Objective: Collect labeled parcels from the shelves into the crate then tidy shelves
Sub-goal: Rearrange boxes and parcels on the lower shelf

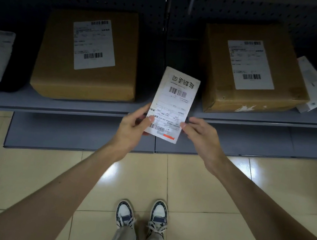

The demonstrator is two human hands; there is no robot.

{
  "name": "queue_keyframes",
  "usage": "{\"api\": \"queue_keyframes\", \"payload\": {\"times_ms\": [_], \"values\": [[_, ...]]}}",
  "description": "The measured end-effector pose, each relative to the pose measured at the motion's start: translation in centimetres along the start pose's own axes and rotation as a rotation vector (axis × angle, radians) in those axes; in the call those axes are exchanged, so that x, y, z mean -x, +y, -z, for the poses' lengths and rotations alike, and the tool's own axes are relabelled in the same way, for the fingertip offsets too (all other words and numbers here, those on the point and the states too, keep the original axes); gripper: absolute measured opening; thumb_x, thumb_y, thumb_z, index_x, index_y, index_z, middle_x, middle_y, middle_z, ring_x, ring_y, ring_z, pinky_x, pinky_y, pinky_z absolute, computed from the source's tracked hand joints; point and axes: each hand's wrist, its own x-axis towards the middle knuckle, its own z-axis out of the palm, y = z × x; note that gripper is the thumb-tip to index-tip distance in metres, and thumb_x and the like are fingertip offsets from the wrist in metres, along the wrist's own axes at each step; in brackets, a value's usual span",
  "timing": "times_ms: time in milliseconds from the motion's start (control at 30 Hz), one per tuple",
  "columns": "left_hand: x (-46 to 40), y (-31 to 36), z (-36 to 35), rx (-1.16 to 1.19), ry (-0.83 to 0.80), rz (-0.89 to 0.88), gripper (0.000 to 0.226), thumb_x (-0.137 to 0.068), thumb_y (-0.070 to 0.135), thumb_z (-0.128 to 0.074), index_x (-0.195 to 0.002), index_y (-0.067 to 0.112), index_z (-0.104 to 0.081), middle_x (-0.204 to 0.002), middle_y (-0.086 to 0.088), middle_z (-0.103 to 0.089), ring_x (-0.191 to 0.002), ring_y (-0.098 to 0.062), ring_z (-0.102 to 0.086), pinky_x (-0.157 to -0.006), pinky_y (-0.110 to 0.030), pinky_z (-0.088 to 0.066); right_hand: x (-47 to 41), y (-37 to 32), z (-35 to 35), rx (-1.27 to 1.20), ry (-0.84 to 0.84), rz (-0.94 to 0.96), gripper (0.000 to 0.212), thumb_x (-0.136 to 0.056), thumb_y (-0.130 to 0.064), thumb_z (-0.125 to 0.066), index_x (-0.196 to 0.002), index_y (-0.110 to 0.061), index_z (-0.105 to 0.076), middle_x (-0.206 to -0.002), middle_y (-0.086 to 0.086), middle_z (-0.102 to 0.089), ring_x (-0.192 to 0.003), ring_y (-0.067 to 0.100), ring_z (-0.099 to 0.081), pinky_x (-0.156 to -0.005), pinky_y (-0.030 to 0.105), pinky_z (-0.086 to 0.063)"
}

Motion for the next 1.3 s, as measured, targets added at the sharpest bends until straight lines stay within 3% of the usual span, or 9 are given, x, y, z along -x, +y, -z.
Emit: {"api": "queue_keyframes", "payload": {"times_ms": [167,300,433,567,733,1000,1067,1133,1300], "values": [[-0.1,1.8,4.0,-0.081,-0.135,0.069,0.041,-0.1,0.01,-0.058,-0.14,0.018,-0.059,-0.116,0.0,-0.074,-0.1,-0.011,-0.071,-0.078,-0.017,-0.056,-0.9,-1.4,0.6,-0.034,0.01,-0.031,0.03,-0.092,-0.03,-0.068,-0.118,-0.015,-0.063,-0.1,-0.006,-0.075,-0.093,0.012,-0.071,-0.091,0.031,-0.053],[0.2,2.6,5.7,-0.108,-0.186,0.067,0.037,-0.099,0.01,-0.059,-0.133,0.027,-0.061,-0.11,0.005,-0.076,-0.098,-0.006,-0.072,-0.076,-0.012,-0.053,-1.0,-1.3,0.5,-0.102,0.021,-0.086,0.035,-0.09,-0.033,-0.069,-0.119,-0.014,-0.063,-0.101,-0.001,-0.076,-0.09,0.021,-0.073,-0.091,0.04,-0.056],[0.5,1.9,5.5,-0.046,-0.05,0.076,0.037,-0.095,0.021,-0.067,-0.132,0.023,-0.064,-0.102,0.006,-0.078,-0.101,-0.011,-0.072,-0.077,-0.014,-0.053,-0.5,-0.9,0.6,-0.248,-0.044,-0.09,0.036,-0.093,-0.028,-0.066,-0.123,-0.007,-0.063,-0.107,0.01,-0.074,-0.092,0.027,-0.07,-0.089,0.035,-0.057],[1.4,0.2,4.3,0.153,0.189,0.144,0.057,-0.081,0.042,-0.08,-0.127,0.013,-0.063,-0.106,0.001,-0.077,-0.102,-0.016,-0.072,-0.1,-0.036,-0.052,0.1,0.2,0.9,-0.378,-0.07,-0.113,0.046,-0.092,-0.028,-0.067,-0.128,-0.002,-0.058,-0.116,0.019,-0.069,-0.103,0.029,-0.069,-0.095,0.037,-0.055],[3.8,-1.0,0.8,0.421,0.115,0.255,0.047,-0.09,0.033,-0.071,-0.126,0.003,-0.064,-0.114,-0.005,-0.075,-0.107,-0.025,-0.071,-0.101,-0.045,-0.053,1.2,1.4,0.9,-0.599,-0.082,-0.181,0.077,-0.082,-0.028,-0.078,-0.141,0.001,-0.037,-0.118,0.028,-0.065,-0.111,0.034,-0.066,-0.097,0.04,-0.054],[3.3,-0.1,1.7,0.401,0.053,0.234,0.026,-0.094,0.019,-0.068,-0.118,0.007,-0.069,-0.113,-0.013,-0.074,-0.104,-0.034,-0.071,-0.098,-0.045,-0.055,1.2,1.0,2.9,-0.34,-0.154,-0.162,0.058,-0.088,-0.037,-0.069,-0.134,-0.007,-0.052,-0.12,0.013,-0.069,-0.108,0.024,-0.068,-0.097,0.038,-0.051],[3.1,-0.1,2.5,0.32,-0.005,0.23,0.03,-0.094,0.02,-0.068,-0.121,0.007,-0.069,-0.114,-0.014,-0.074,-0.109,-0.036,-0.069,-0.099,-0.047,-0.054,1.0,0.4,3.5,-0.171,-0.193,-0.082,0.038,-0.097,-0.038,-0.056,-0.118,-0.008,-0.065,-0.112,0.015,-0.071,-0.103,0.022,-0.069,-0.093,0.033,-0.053],[2.9,0.3,3.2,0.237,-0.071,0.225,0.031,-0.094,0.021,-0.068,-0.122,0.01,-0.069,-0.113,-0.014,-0.074,-0.112,-0.036,-0.067,-0.099,-0.047,-0.055,0.7,-0.2,3.9,-0.045,-0.193,-0.013,0.045,-0.098,-0.041,-0.054,-0.105,0.001,-0.066,-0.103,0.026,-0.067,-0.095,0.03,-0.068,-0.09,0.04,-0.049],[1.1,2.6,3.4,0.103,-0.204,0.189,0.032,-0.095,0.019,-0.067,-0.126,0.013,-0.066,-0.112,-0.011,-0.075,-0.109,-0.028,-0.07,-0.099,-0.046,-0.054,0.7,-1.6,3.7,0.102,-0.373,-0.022,0.03,-0.097,-0.035,-0.058,-0.115,-0.014,-0.07,-0.111,0.011,-0.073,-0.105,0.027,-0.069,-0.091,0.041,-0.051]]}}
